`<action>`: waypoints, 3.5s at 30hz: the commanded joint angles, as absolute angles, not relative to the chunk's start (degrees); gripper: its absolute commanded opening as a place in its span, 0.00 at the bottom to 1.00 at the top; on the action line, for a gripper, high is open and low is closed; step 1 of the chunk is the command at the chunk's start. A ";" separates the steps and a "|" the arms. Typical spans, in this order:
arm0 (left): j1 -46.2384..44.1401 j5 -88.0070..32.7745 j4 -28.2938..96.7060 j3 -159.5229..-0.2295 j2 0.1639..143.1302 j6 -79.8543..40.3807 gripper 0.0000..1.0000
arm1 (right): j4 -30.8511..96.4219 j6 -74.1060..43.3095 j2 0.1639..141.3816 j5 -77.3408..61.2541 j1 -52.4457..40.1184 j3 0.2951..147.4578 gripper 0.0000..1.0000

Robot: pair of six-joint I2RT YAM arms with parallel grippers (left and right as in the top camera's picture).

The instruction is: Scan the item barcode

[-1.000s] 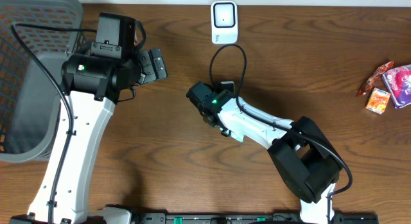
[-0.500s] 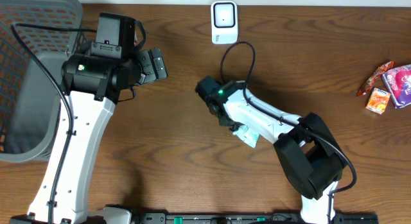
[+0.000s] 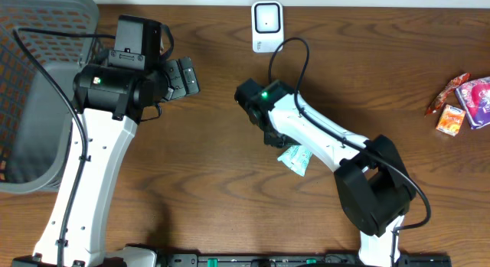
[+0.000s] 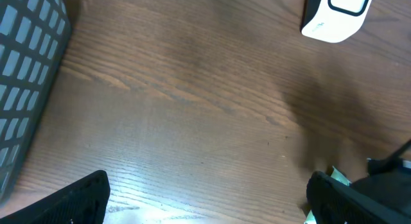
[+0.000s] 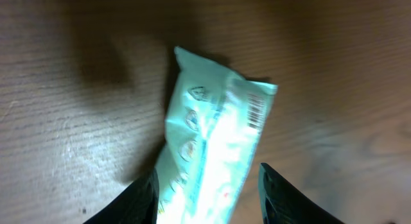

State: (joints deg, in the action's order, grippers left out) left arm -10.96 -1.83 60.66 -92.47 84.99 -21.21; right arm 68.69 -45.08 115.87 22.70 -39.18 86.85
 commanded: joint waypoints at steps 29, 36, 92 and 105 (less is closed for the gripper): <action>-10.79 -1.96 60.84 -92.49 85.23 -21.54 0.98 | 56.18 -45.39 116.03 12.34 -39.18 73.73 0.01; -10.79 -1.96 60.84 -92.49 85.23 -21.54 0.98 | 56.01 -30.22 114.98 -6.15 -34.02 84.53 0.01; -10.79 -1.96 60.84 -92.49 85.23 -21.54 0.98 | 29.32 -32.16 113.58 10.31 -42.22 72.42 0.61; -10.79 -1.98 60.84 -92.49 85.23 -21.54 0.98 | 45.39 -28.88 107.59 22.85 -41.28 76.58 0.61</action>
